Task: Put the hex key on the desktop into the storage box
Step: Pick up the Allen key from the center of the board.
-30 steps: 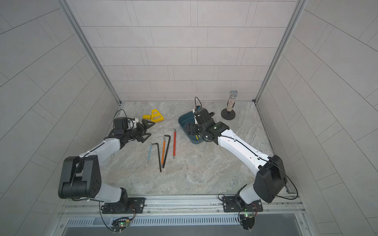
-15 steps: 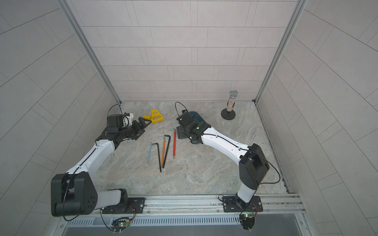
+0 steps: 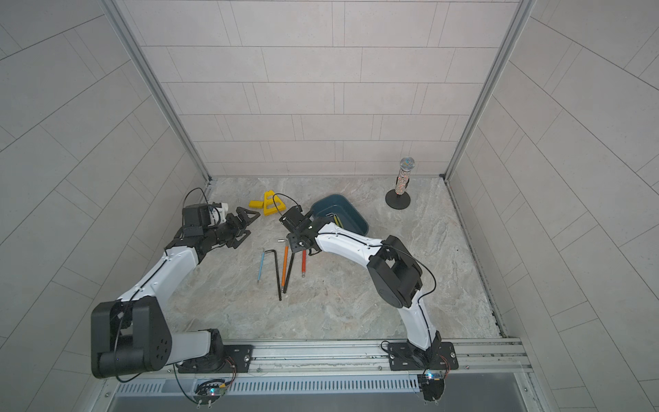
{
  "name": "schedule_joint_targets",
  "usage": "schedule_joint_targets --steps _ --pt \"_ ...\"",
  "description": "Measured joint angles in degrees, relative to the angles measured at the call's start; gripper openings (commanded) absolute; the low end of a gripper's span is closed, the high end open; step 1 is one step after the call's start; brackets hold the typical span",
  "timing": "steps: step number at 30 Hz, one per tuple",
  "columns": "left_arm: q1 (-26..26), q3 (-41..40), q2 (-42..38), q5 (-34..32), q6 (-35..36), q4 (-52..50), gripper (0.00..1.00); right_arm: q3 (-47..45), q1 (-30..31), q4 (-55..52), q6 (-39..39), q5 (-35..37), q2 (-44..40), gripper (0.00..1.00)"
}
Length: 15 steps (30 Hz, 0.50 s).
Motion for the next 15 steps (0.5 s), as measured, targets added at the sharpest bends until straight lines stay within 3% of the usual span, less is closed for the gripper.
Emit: schedule_joint_targets --steps 15 --pt "0.57 -0.66 -0.02 0.44 -0.72 1.49 1.0 3.02 -0.13 -1.18 1.14 0.5 8.66 0.61"
